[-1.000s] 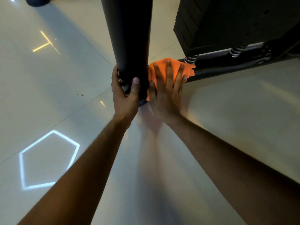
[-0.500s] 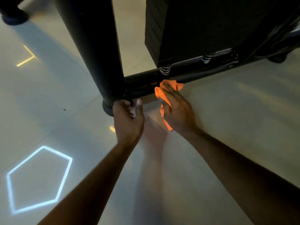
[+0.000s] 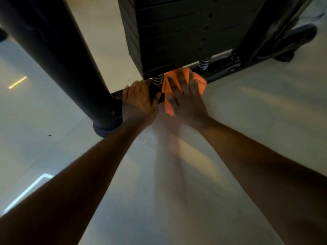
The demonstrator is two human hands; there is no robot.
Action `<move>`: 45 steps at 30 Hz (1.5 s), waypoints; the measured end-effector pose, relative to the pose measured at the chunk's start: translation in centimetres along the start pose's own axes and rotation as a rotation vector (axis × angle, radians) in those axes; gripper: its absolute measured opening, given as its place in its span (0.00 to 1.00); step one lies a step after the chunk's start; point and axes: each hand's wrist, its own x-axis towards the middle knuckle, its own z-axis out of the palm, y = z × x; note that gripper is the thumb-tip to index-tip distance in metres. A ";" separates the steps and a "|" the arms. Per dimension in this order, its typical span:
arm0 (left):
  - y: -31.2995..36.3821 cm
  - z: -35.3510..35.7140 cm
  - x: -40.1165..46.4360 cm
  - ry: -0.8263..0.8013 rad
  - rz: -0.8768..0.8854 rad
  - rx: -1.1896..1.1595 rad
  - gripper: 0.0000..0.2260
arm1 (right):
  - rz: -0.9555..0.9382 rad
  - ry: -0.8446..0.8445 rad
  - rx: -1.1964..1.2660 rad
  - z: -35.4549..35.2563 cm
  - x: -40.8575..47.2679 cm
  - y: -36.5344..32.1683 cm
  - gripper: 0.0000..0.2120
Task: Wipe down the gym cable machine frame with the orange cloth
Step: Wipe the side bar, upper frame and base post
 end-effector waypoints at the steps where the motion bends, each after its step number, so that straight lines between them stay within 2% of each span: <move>1: -0.4 0.1 0.2 -0.001 0.008 0.007 0.18 | -0.030 0.014 -0.029 -0.1 0.2 1.4 0.31; 4: -1.1 0.4 0.1 0.001 0.026 0.033 0.21 | 0.028 0.062 -0.042 -0.8 0.8 4.7 0.29; 6: -1.0 0.7 0.1 0.006 0.027 0.052 0.23 | 0.117 0.077 -0.028 -0.4 1.3 3.1 0.30; 10: -0.8 0.7 0.0 0.063 0.044 0.038 0.19 | 0.043 0.067 0.039 1.2 0.6 -1.8 0.29; 13: -1.1 0.7 0.0 0.064 0.046 0.044 0.19 | -0.076 0.127 -0.019 0.3 0.6 1.7 0.28; 16: -1.0 0.7 -0.2 0.054 0.035 0.069 0.21 | 0.028 0.112 -0.034 0.0 1.6 4.3 0.27; 19: -0.8 0.7 -0.3 0.029 0.019 0.098 0.25 | 0.143 0.128 0.060 1.0 1.5 0.4 0.30; 21: -0.8 0.8 -0.3 0.038 0.029 0.134 0.25 | 0.076 0.093 0.034 1.5 0.6 -1.1 0.29; 24: -0.6 1.0 -0.6 0.043 0.033 0.171 0.26 | -0.082 0.068 -0.023 0.3 0.1 1.9 0.28; 27: -0.6 1.1 -0.7 0.049 0.044 0.213 0.26 | 0.050 0.111 0.043 -1.0 0.8 4.8 0.26; 30: -0.3 1.4 -1.3 0.060 0.043 0.299 0.26 | 0.154 0.144 0.070 0.1 1.3 2.4 0.27; 33: 0.8 2.2 -2.4 0.088 -0.014 0.359 0.26 | 0.015 0.082 0.034 1.3 0.2 0.6 0.27; 36: 2.0 3.0 -3.1 0.093 -0.080 0.360 0.26 | -0.116 0.088 -0.016 -0.1 -0.5 3.4 0.28; 38: 2.9 3.2 -3.6 0.092 -0.122 0.355 0.26 | -0.132 0.082 -0.001 -1.0 0.0 5.1 0.27; 41: 4.9 3.1 -5.1 0.045 -0.162 0.309 0.31 | -0.008 0.067 0.117 -1.6 -0.1 5.9 0.27; 45: 7.1 3.1 -6.8 -0.074 -0.013 0.288 0.29 | 0.054 0.078 0.151 -3.1 -1.1 7.7 0.30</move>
